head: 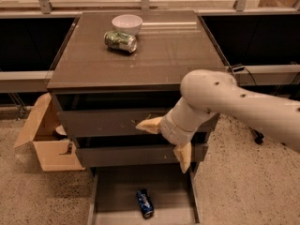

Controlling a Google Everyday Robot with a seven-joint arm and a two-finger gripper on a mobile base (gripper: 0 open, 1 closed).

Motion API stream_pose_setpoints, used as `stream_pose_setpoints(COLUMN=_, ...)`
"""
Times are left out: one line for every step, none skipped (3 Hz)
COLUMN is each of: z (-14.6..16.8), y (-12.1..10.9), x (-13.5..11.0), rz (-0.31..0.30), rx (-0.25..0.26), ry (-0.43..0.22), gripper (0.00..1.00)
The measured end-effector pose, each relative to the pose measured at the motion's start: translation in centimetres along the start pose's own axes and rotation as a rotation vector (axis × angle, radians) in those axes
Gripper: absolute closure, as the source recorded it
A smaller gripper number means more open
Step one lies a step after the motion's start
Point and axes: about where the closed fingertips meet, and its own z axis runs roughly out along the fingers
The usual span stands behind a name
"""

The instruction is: Pick pepsi can from bottom drawer and place on counter

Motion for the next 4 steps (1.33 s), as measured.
stream_pose_setpoints(z=5.7, y=-0.5, x=0.8, rz=-0.096, rx=-0.059, ry=0.038, gripper=0.0)
stream_pose_setpoints(z=10.6, y=-0.9, x=0.9, rz=-0.17, rx=-0.084, ry=0.064, gripper=0.0)
stream_pose_setpoints(z=10.6, y=-0.8, x=0.9, rz=-0.171, rx=-0.084, ry=0.064, gripper=0.0)
stream_pose_setpoints(z=14.3, y=0.1, x=0.9, rz=-0.26, rx=-0.076, ry=0.05, gripper=0.0)
